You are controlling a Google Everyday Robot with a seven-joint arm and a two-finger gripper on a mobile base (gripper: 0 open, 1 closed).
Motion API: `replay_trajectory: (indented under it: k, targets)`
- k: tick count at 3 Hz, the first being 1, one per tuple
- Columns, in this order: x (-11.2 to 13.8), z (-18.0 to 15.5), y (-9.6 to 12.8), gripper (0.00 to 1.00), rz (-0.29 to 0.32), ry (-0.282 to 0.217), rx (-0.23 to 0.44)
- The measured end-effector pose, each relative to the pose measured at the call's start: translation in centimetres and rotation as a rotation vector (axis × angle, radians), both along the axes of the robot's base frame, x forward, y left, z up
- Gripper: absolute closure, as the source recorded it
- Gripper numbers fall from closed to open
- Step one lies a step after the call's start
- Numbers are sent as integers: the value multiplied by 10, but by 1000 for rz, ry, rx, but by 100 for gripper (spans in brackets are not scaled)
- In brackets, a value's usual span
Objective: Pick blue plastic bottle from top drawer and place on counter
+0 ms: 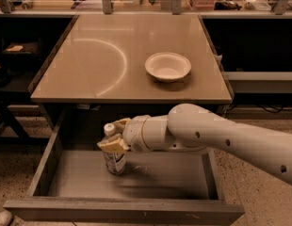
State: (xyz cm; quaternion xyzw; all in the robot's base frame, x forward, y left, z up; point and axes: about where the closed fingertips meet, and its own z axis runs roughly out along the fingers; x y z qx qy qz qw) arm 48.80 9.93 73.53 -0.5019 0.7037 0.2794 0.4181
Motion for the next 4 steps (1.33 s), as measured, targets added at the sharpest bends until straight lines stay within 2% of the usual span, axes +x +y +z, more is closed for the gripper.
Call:
replay_trajectory:
  k: [1,2,4]
  targets:
    - [0,1,0,100,1,0,1]
    - [-4,28,0,100,2,-21,5]
    - [-8,110,1,100,6,-25,3]
